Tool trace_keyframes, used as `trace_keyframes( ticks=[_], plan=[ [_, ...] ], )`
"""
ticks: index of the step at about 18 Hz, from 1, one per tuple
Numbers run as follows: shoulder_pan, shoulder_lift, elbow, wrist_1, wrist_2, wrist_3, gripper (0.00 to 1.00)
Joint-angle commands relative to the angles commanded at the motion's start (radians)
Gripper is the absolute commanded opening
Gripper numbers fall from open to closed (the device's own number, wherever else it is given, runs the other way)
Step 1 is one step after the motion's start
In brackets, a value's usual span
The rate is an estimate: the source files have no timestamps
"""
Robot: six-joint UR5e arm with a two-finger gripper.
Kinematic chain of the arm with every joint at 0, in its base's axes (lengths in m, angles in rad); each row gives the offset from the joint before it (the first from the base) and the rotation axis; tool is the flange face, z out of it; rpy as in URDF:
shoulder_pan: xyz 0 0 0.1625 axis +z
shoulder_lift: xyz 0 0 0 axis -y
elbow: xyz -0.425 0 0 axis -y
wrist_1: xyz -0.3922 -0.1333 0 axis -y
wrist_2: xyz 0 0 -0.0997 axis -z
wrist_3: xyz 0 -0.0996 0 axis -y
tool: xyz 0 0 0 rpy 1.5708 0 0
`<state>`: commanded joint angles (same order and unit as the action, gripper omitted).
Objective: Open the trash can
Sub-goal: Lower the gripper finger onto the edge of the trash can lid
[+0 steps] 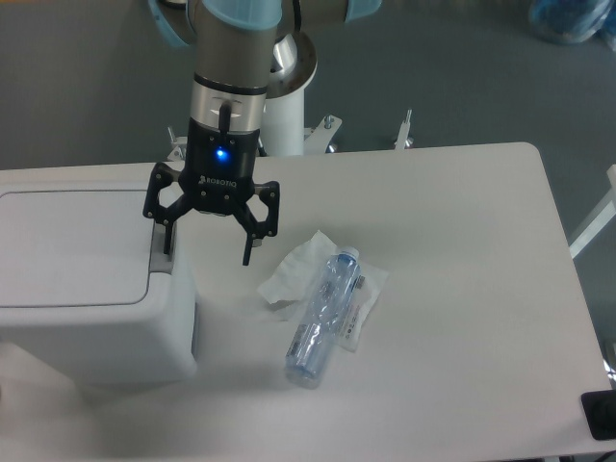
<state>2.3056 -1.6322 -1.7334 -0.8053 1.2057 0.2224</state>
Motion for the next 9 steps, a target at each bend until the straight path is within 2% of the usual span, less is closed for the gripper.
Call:
trace_keyframes(
  ticks=[9],
  plan=[
    [0.0, 0.002, -0.012, 0.003, 0.002, 0.003, 1.0]
  ],
)
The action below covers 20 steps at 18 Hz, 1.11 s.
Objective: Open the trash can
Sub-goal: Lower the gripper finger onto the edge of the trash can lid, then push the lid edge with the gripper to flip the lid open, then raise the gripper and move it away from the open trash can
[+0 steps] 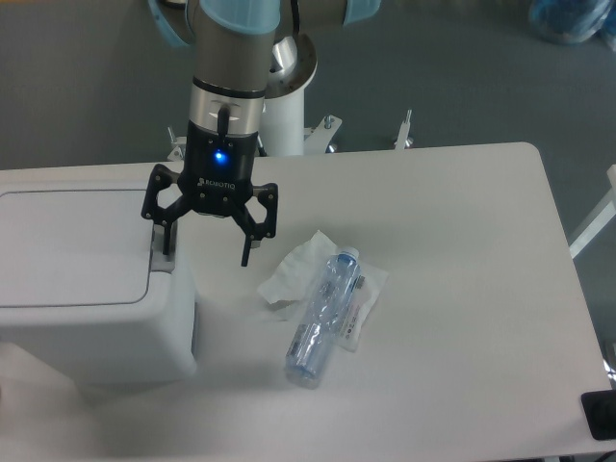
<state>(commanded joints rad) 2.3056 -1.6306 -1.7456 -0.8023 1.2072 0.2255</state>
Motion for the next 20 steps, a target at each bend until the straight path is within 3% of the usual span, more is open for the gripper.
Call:
trace_keyframes(
  ticks=[6, 13, 16, 20],
  plan=[
    [0.0, 0.002, 0.011, -0.003, 0.0, -0.002, 1.0],
    [0.057, 0.0, 0.103, -0.006, 0.011, 0.008, 1.0],
    [0.092, 0.0, 0.107, -0.005, 0.075, 0.015, 1.0],
    [0.132, -0.012, 0.103, -0.009, 0.248, 0.113, 1.0]
  ],
)
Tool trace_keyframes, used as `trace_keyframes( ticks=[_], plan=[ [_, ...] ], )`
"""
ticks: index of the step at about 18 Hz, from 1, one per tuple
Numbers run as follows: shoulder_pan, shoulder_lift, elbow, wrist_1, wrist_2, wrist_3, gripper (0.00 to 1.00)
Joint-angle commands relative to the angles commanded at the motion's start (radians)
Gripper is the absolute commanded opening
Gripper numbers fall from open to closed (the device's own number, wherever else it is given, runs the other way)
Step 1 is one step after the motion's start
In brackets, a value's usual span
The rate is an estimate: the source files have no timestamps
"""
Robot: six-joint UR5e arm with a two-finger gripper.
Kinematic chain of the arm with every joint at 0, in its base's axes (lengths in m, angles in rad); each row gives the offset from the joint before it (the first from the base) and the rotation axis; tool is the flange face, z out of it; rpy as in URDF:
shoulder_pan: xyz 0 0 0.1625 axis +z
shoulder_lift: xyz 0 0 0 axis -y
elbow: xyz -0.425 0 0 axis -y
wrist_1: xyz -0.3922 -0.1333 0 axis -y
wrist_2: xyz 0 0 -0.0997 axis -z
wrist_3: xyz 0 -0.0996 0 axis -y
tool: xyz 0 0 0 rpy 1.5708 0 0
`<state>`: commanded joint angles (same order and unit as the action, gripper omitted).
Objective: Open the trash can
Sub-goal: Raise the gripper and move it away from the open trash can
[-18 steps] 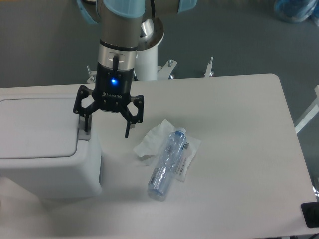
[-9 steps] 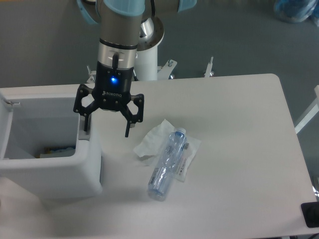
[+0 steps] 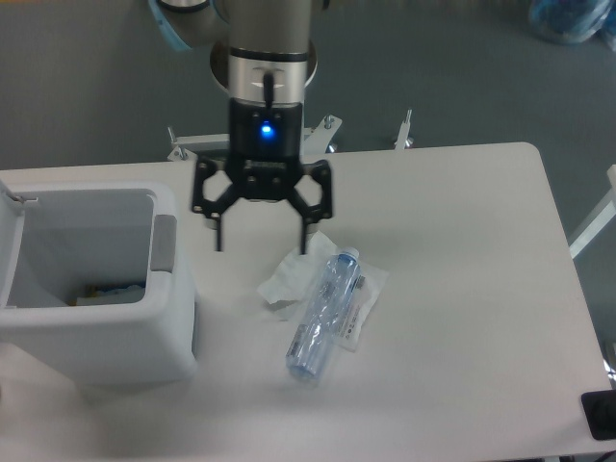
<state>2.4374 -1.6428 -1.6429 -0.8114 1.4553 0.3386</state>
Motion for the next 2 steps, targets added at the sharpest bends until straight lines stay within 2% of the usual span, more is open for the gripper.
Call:
trace_keyframes(
  ticks=[2],
  plan=[
    [0.015, -0.006, -0.003, -0.011, 0.042, 0.084, 1.0]
  ],
)
